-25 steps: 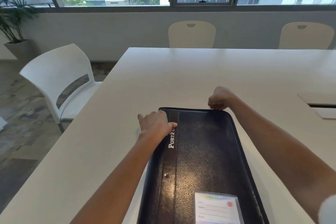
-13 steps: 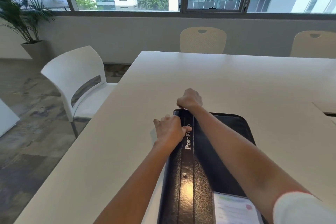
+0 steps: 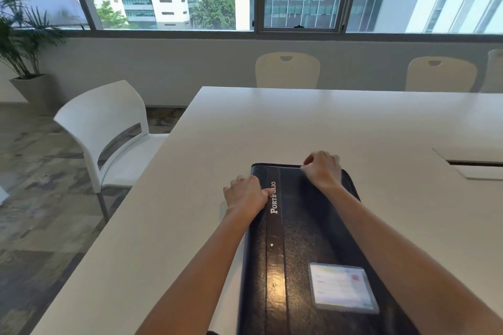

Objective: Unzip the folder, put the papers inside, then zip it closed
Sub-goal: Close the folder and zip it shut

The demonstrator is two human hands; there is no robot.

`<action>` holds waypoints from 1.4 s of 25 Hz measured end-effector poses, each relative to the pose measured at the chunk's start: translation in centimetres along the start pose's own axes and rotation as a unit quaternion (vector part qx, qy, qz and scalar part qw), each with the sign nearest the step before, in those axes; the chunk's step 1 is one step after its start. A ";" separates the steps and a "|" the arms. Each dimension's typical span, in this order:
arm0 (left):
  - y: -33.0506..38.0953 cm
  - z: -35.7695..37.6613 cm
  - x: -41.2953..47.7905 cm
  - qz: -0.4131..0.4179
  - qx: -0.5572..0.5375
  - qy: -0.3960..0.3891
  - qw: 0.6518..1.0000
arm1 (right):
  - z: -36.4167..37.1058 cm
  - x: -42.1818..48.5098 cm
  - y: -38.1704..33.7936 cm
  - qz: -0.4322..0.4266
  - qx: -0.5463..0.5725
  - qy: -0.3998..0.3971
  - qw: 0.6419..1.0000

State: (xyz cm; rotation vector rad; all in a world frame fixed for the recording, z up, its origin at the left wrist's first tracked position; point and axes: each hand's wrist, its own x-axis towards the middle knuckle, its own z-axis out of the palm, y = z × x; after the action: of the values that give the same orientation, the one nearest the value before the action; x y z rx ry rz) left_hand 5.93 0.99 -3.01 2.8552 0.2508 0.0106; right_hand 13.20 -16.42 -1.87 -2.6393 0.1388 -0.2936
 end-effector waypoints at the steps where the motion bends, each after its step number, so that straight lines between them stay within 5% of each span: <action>1: -0.1 -0.1 -0.3 -0.001 -0.005 -0.007 1.000 | -0.9 -0.7 1.8 0.027 -0.026 0.006 0.999; 13: -1.9 -1.5 -5.9 -0.083 -0.109 -0.106 0.985 | -6.2 -10.6 12.0 0.178 0.117 -0.113 0.971; 23: -2.8 -2.1 -8.1 -0.113 -0.238 -0.084 0.961 | -7.3 -12.5 10.8 0.241 0.246 -0.114 0.932; 35: -14.0 -7.7 -7.0 -0.153 -0.280 -0.049 0.946 | -2.4 -13.9 0.1 0.188 0.334 -0.149 0.911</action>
State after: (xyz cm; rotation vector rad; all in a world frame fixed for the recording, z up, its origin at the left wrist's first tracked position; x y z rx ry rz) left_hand -3.60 15.10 0.76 2.2209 0.5657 -0.1053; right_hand -0.90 -15.53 -2.37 -1.8911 0.3662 0.1746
